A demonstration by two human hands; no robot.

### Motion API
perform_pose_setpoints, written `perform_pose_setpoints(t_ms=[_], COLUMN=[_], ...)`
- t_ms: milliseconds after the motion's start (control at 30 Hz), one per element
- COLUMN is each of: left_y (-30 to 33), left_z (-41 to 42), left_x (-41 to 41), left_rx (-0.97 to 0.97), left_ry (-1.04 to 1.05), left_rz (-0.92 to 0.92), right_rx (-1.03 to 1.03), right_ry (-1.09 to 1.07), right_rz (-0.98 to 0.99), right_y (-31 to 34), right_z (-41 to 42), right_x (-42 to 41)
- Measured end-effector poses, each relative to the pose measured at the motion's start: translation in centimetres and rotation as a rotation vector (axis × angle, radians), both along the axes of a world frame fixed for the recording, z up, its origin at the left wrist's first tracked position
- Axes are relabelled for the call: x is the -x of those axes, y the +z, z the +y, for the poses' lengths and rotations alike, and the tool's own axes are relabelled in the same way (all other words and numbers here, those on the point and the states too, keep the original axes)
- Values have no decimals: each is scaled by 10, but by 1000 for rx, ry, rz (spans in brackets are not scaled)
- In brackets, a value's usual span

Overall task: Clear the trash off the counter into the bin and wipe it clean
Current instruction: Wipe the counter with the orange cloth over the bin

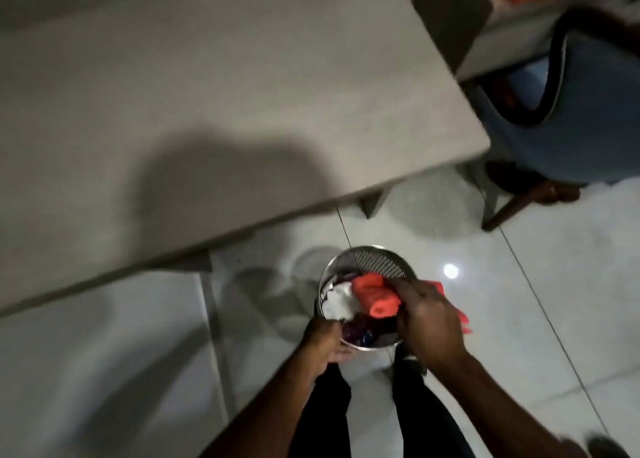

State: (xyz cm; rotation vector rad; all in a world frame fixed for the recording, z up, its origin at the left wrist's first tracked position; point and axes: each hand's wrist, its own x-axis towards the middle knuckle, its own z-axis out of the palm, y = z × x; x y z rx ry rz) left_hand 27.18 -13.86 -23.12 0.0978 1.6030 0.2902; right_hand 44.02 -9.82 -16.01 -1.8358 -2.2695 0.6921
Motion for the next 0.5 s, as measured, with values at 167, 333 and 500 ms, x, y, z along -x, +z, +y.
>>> perform_pose_setpoints(t_ms=[167,333,500], left_y=[-114,-193,-238], left_z=[5,18,15], left_x=[-31,-44,-44], left_rx=[101,143,144], left_ry=[-63,-103,-71], left_rz=[-36,-5,12], right_rx=[180,225,118], right_ry=[-93,-59,-72], right_rz=[-28,-22,14], right_y=[-112,-185,-222], right_z=[-3,-10,-18], right_x=[-37,-64,-67])
